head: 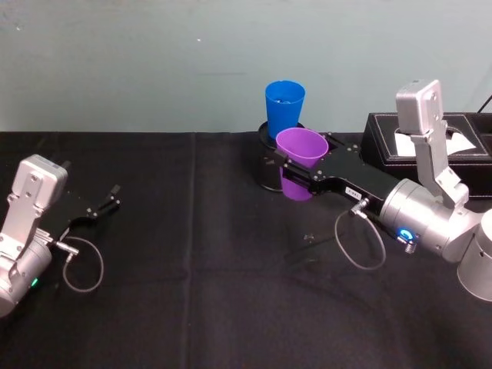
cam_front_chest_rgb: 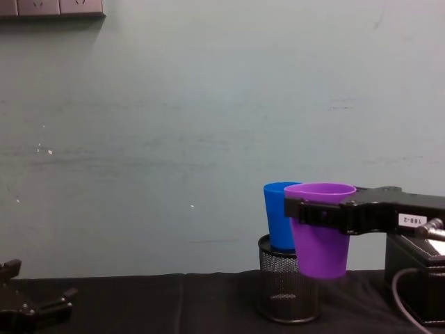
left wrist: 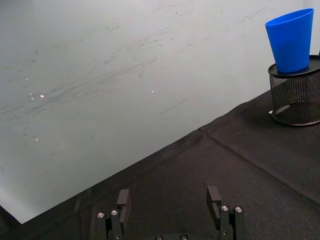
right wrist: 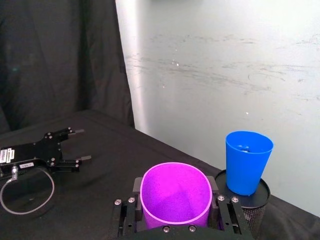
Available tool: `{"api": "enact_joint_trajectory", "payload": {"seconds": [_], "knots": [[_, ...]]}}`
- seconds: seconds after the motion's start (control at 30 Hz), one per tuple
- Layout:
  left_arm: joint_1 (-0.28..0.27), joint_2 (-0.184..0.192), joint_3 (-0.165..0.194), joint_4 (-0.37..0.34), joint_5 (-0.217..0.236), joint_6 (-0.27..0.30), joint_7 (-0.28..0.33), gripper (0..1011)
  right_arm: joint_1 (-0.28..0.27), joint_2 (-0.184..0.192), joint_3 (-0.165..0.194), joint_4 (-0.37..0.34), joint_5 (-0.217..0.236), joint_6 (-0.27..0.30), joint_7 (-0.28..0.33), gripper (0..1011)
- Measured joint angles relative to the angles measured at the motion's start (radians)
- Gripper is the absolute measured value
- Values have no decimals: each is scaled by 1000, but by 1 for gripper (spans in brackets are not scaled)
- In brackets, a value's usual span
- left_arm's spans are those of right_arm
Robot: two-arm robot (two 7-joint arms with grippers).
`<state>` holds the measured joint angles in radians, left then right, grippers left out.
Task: Pick up one cup with a gripper and tap it against the other cup.
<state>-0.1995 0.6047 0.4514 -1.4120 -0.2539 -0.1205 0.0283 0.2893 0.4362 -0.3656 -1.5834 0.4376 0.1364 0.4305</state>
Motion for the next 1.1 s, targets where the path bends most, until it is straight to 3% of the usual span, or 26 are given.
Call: {"api": "enact_joint_trajectory", "payload": {"seconds": [1.1], "knots": [[0, 0, 0, 0, 0, 0, 0, 1000, 3, 2, -2, -3, 3, 5, 0, 726]]}}
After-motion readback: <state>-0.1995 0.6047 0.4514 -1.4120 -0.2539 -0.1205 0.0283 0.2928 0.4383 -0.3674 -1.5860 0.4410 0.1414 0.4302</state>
